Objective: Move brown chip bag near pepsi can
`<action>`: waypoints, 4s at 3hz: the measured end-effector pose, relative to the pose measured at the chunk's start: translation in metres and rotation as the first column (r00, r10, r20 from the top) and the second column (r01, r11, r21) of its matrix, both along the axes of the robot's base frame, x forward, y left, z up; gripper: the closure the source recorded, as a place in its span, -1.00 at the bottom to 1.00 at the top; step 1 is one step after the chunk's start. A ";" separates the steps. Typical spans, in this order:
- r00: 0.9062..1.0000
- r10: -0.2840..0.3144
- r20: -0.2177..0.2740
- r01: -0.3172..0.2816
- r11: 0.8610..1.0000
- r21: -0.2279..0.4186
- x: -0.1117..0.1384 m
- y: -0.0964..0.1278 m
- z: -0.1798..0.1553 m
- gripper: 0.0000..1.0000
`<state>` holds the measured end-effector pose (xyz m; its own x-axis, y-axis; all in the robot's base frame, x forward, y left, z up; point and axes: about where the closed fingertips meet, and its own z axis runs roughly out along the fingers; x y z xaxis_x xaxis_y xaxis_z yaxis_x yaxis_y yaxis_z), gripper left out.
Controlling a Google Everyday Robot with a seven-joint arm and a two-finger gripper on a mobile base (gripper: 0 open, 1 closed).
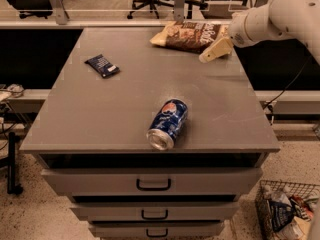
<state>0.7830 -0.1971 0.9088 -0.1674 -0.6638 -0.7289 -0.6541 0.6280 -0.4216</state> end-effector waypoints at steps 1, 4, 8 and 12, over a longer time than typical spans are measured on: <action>0.999 -0.047 0.021 0.046 0.997 0.054 0.035 -0.003 -0.010 -1.00; 0.993 -0.113 -0.009 0.113 0.980 0.162 0.087 -0.008 -0.045 -0.25; 0.988 -0.044 0.145 0.026 0.992 0.126 0.041 0.003 0.024 1.00; 0.972 -0.009 0.236 -0.025 0.990 0.140 -0.052 0.056 0.045 1.00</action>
Offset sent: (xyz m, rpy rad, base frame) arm 0.0963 -0.0176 -0.0350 0.1908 -0.0119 -0.1380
